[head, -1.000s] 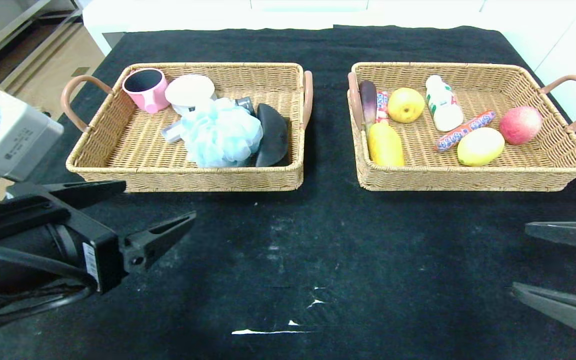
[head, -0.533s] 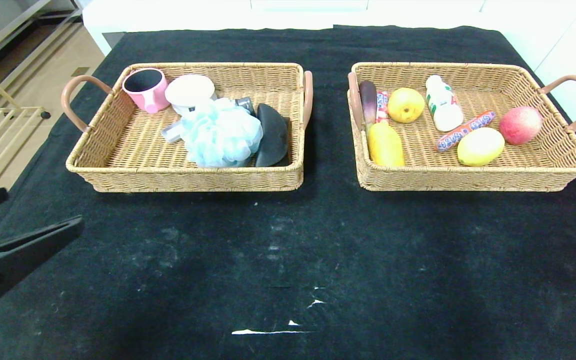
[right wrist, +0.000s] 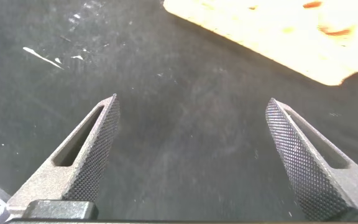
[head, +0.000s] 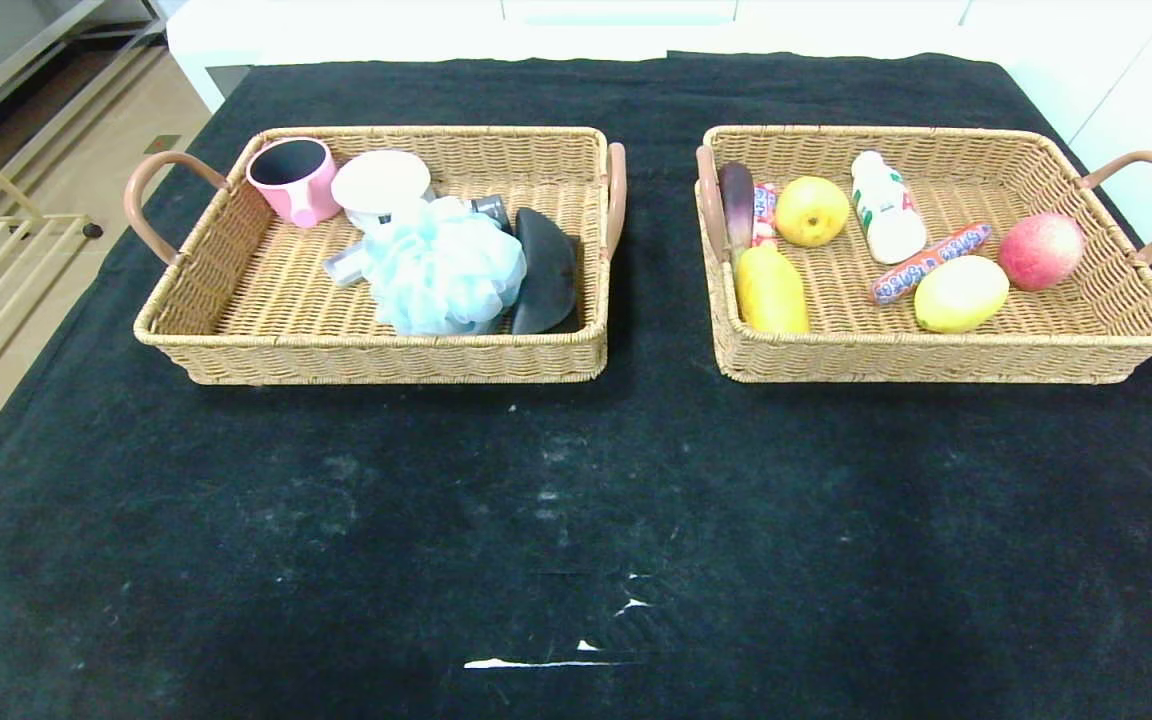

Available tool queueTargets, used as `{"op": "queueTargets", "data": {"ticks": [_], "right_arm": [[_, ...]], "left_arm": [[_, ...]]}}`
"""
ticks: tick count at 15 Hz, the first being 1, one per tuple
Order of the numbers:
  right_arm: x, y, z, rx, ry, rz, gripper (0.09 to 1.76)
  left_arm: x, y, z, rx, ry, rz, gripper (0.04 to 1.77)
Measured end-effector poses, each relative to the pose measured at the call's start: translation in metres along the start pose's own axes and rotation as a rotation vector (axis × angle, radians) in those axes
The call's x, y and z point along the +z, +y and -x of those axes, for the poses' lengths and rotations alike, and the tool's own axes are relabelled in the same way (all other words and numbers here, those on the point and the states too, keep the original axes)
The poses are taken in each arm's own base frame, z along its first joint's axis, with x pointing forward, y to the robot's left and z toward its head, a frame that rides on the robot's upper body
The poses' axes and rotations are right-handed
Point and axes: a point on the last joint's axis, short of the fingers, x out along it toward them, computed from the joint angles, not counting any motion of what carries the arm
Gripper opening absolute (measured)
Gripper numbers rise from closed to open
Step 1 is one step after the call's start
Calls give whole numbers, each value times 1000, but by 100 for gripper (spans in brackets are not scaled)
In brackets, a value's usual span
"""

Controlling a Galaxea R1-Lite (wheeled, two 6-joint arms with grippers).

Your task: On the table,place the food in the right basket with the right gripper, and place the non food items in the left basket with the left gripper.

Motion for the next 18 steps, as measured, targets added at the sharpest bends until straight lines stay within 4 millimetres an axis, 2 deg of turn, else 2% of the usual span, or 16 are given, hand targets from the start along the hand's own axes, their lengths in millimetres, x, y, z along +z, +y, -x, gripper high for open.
{"op": "queueTargets", "data": {"ticks": [2, 6, 10, 14, 18], "right_arm": [[-15, 8, 10, -20, 1, 1, 171], [-51, 19, 17, -39, 17, -6, 171], [-69, 27, 24, -45, -9, -11, 171], [-88, 33, 28, -86, -27, -10, 171], [-110, 32, 17, -168, -70, -15, 171]], "left_arm": [[-3, -5, 15, -1, -20, 0, 172], [-18, -15, 40, -37, -26, 1, 172], [-41, -24, 53, -44, -37, -4, 172], [-80, -29, 58, -44, -22, -5, 172], [-125, -33, 60, -29, -29, -7, 172]]}}
